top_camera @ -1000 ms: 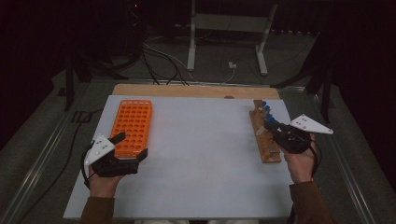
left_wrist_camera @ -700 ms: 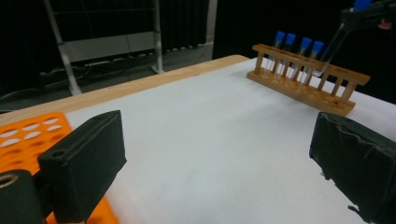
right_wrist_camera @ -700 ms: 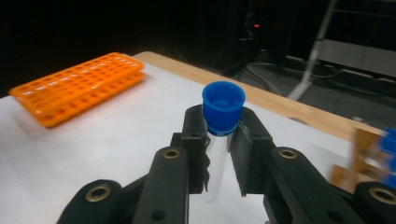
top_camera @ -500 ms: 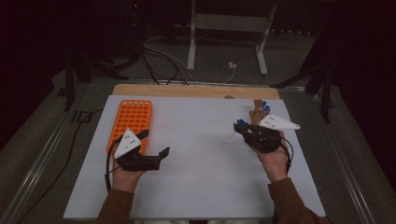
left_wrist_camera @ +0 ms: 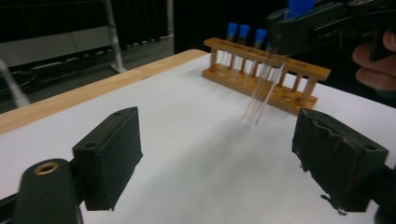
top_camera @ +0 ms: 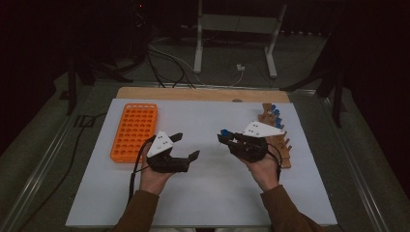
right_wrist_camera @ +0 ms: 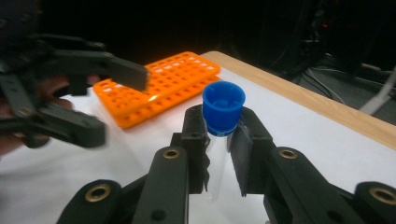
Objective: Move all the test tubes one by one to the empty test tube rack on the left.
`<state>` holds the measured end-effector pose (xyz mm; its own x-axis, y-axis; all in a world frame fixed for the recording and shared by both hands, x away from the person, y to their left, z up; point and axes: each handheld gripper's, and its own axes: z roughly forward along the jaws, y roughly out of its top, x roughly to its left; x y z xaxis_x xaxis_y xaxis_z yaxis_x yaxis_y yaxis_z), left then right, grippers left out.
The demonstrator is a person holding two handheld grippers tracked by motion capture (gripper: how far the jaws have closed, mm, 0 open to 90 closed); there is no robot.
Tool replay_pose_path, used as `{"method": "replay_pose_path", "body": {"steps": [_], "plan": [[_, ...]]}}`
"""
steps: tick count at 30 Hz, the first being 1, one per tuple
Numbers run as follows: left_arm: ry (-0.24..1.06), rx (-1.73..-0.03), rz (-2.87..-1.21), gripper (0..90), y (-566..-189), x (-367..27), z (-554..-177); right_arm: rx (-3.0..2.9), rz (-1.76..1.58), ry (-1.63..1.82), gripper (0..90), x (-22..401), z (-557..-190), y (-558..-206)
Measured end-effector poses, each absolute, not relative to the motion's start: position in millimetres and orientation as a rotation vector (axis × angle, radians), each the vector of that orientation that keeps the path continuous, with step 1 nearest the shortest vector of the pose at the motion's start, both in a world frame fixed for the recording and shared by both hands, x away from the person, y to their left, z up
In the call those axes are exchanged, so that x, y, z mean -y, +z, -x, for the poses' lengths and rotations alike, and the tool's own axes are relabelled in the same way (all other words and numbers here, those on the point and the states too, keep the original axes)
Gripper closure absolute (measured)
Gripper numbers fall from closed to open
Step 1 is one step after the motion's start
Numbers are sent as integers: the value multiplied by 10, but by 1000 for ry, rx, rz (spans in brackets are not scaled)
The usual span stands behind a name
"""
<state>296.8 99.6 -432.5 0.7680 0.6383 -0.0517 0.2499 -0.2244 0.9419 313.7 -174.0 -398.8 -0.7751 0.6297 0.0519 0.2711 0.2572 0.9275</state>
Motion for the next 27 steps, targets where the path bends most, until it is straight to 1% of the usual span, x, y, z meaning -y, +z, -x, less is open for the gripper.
{"method": "replay_pose_path", "body": {"steps": [1, 2, 3, 5, 6, 7, 8, 9, 11, 12, 14, 15, 17, 23, 27], "plan": [[416, -683, -1809, 234, -4324, -957, -2973, -2216, -809, 1533, 765, 1688, -3125, -3978], [418, -677, -1816, 234, -4323, -919, -2975, -2216, -809, 1533, 765, 1688, -3125, -3978], [421, -675, -1818, 263, -4323, -883, -2975, -2221, -802, 1540, 765, 1663, -3120, -3973], [405, -653, -1827, 350, -4324, -828, -2979, -2233, -788, 1547, 764, 1612, -3110, -3965], [399, -640, -1829, 438, -4325, -802, -2978, -2247, -776, 1547, 764, 1561, -3103, -3962], [404, -633, -1836, 438, -4325, -778, -2975, -2247, -776, 1547, 764, 1561, -3103, -3962], [409, -632, -1838, 468, -4326, -754, -2970, -2259, -766, 1550, 764, 1518, -3094, -3964], [408, -619, -1843, 468, -4326, -740, -2966, -2259, -766, 1550, 764, 1518, -3094, -3964], [404, -593, -1851, 554, -4327, -717, -2954, -2268, -761, 1556, 764, 1484, -3088, -3972], [408, -580, -1860, 620, -4327, -708, -2949, -2273, -759, 1556, 764, 1470, -3086, -3977], [419, -567, -1876, 669, -4329, -693, -2937, -2284, -762, 1556, 765, 1438, -3084, -3993], [422, -564, -1880, 669, -4330, -691, -2932, -2284, -762, 1556, 765, 1438, -3084, -3993], [430, -564, -1882, 726, -4329, -696, -2929, -2293, -759, 1557, 765, 1425, -3085, -4000], [437, -564, -1889, 770, -4337, -698, -2939, -2303, -756, 1569, 765, 1409, -3079, -4005], [428, -563, -1890, 776, -4345, -693, -2947, -2306, -762, 1572, 764, 1417, -3084, -4011]]}}
